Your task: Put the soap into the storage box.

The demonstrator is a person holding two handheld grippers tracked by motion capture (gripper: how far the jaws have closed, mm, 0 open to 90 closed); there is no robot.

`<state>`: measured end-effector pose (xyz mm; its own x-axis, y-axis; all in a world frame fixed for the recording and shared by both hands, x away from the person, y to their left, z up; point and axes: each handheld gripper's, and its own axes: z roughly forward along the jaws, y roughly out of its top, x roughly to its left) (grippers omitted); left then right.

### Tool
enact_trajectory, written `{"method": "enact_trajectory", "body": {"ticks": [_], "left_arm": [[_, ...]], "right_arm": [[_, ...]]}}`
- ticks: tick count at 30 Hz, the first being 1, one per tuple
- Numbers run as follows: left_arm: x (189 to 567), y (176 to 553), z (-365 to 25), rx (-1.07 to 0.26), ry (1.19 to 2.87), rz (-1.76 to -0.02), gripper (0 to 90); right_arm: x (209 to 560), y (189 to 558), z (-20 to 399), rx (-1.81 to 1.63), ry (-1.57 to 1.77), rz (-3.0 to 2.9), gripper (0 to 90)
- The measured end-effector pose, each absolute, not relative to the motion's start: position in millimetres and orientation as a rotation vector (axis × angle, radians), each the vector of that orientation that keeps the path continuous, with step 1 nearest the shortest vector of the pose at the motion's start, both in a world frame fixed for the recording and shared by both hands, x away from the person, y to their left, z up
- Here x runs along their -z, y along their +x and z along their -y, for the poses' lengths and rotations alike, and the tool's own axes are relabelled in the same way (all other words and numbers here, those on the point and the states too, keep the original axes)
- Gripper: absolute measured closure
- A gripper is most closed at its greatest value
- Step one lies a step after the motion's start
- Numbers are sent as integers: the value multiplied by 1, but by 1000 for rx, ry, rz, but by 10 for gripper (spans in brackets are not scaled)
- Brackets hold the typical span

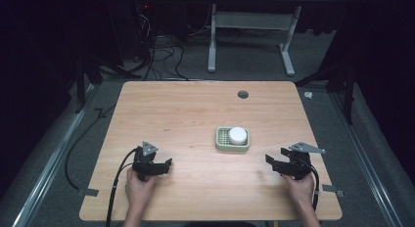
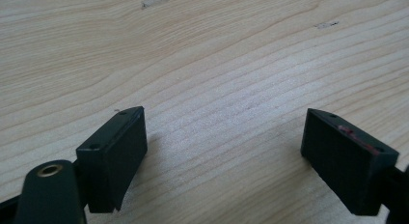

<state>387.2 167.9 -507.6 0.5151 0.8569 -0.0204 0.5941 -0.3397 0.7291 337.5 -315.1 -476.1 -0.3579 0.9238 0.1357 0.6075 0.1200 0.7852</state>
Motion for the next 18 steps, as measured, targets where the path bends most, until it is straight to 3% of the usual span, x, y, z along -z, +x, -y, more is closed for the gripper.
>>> {"method": "enact_trajectory", "body": {"ticks": [18], "left_arm": [[508,387,-168,-485,2063,-1179,169]], "right_arm": [[490,343,297,-1023,1485,-2057,266]]}}
